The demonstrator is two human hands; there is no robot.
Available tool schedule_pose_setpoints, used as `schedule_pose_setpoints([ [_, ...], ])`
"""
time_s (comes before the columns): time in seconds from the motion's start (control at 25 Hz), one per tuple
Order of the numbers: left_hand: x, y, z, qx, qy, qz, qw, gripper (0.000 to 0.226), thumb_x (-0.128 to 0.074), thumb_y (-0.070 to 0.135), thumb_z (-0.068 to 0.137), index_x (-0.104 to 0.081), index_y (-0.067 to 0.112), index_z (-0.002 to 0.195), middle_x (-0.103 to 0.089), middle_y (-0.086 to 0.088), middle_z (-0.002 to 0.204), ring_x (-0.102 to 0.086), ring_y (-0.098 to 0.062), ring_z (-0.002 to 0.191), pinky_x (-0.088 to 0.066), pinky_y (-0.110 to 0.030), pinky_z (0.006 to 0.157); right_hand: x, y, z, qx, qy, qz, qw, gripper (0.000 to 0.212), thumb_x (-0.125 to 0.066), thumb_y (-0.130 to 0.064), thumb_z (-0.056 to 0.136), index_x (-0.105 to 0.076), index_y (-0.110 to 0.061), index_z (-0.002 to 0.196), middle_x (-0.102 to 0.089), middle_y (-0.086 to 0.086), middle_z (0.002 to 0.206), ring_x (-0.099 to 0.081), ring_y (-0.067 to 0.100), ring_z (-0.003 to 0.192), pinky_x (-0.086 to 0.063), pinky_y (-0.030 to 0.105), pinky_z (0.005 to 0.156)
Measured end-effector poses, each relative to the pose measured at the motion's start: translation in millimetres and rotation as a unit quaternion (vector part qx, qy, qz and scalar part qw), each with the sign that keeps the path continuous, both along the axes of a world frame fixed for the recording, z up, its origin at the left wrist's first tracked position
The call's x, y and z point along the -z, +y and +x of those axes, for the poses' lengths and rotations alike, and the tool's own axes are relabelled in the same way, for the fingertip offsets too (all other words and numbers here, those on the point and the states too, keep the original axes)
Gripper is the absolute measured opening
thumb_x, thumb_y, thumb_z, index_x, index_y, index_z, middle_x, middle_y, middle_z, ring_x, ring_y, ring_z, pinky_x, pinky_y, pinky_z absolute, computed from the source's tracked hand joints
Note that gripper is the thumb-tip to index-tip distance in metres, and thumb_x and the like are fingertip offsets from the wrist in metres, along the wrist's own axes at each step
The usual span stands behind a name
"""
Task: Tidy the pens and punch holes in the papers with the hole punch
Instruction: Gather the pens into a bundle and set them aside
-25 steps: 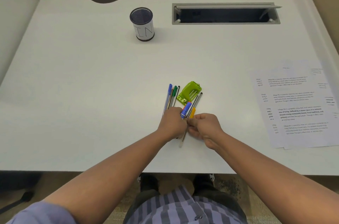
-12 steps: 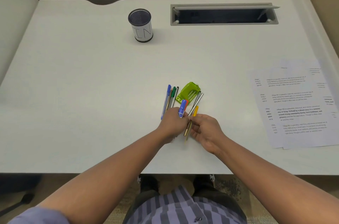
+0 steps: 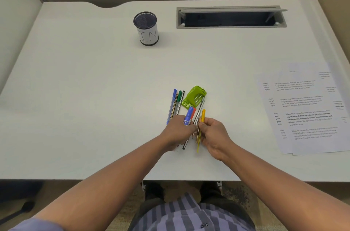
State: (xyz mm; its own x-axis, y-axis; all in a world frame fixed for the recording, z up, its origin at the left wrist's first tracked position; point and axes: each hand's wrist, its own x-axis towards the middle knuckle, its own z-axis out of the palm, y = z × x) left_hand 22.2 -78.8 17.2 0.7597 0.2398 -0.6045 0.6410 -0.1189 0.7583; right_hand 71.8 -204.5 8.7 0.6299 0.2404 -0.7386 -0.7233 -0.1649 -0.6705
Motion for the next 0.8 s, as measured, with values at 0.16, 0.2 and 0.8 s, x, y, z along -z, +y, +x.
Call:
schedule_pose_setpoints([
  [0.16,-4.4,-0.6,-5.9,0.007,-0.001,-0.022,1.000,0.018,-0.063,0.016,0.089,-0.055,0.010,0.075,-0.045,-0.005,0.060,-0.042,-0.014,0.048,-0.040,-0.022,0.042,-3.1,4.7,9.8,0.074,0.005,-0.011,0.997,0.019,-0.045,-0.007,0.106,-0.064,-0.010,0.107,-0.060,0.014,0.095,-0.057,0.028,0.083,-0.054,0.044,0.073],
  [0.2,-5.9,-1.0,-6.6,0.007,-0.004,-0.031,1.000,0.017,-0.064,0.015,0.089,-0.056,0.010,0.074,-0.045,-0.005,0.060,-0.042,-0.014,0.048,-0.040,-0.023,0.042,-4.9,6.4,11.5,0.089,0.022,0.003,0.996,0.020,-0.043,-0.008,0.107,-0.062,-0.011,0.105,-0.063,0.014,0.095,-0.060,0.028,0.081,-0.054,0.044,0.072],
  [0.8,-12.0,10.5,6.6,-0.184,-0.012,-0.176,0.967,0.033,-0.057,0.050,0.098,-0.062,0.021,0.114,-0.064,-0.002,0.080,-0.052,-0.011,0.057,-0.047,-0.026,0.050,-27.8,11.4,14.9,0.050,-0.069,0.011,0.996,0.016,-0.053,-0.019,0.104,-0.069,-0.015,0.101,-0.074,0.003,0.090,-0.064,0.017,0.084,-0.052,0.034,0.074],
])
